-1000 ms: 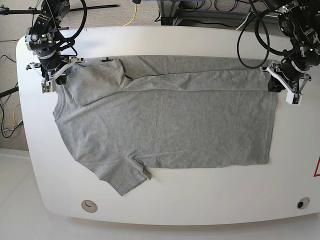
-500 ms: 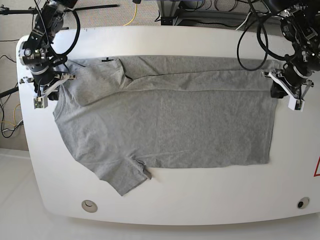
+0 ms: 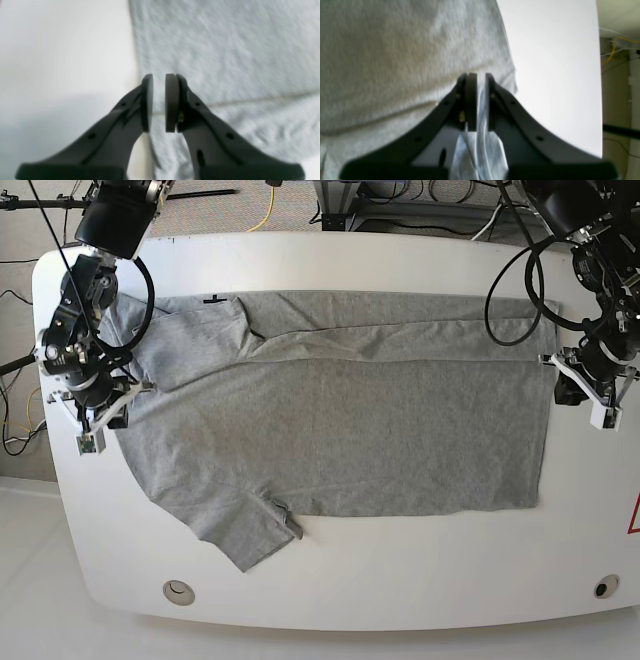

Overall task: Fold the T-shirt properly
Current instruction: 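Open the right gripper and move it down to the sleeve by the hem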

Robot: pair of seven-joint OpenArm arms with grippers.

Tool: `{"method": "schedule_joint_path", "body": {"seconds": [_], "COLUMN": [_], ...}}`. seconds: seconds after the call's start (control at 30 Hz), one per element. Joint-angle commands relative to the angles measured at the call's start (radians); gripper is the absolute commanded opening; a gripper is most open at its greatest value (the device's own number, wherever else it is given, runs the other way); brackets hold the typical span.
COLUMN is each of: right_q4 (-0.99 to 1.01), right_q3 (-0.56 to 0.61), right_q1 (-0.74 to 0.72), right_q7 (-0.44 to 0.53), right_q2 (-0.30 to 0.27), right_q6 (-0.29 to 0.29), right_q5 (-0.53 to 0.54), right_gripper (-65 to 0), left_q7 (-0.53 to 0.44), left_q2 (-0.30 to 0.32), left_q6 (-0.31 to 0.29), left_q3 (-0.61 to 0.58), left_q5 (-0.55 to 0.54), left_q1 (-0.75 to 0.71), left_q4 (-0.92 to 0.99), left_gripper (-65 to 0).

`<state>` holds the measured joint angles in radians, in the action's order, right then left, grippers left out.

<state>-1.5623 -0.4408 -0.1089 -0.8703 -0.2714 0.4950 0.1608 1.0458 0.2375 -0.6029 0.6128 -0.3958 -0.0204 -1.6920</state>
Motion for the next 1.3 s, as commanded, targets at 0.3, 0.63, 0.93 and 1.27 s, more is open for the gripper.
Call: {"method": "schedule_joint_path", "body": {"seconds": [0.3, 0.63, 0.93, 1.27], "right_q4": [0.322, 0.483, 0.684, 0.880], "right_q3": [0.139, 0.145, 0.216, 0.277], "right_q1": [-0.288, -0.369, -0.426, -0.475], "right_q7": [0.050, 0.207, 0.379, 0.580], "right_q2": [-0.096, -0.098, -0.108, -0.113], "right_q6": [-0.002, 0.000, 0.003, 0.000], "right_q5": [0.006, 0.004, 0.004, 0.004], "right_gripper": [-47.2, -22.8, -22.3, -15.0], "left_q7": [-0.022, -0.022, -0.020, -0.019], "left_q2": [0.036, 0.049, 0.061, 0.082], "left_q6": [-0.005, -0.005, -0.007, -0.007], "left_q3": [0.000, 0.006, 0.006, 0.006], "left_q5": [0.062, 0.064, 0.062, 0.061], "left_q1": [0.064, 0.032, 0.012, 0.009], "left_q4": [0.023, 0.022, 0.022, 0.022], "left_gripper": [-58.3, -58.3, -58.3, -58.3]}}
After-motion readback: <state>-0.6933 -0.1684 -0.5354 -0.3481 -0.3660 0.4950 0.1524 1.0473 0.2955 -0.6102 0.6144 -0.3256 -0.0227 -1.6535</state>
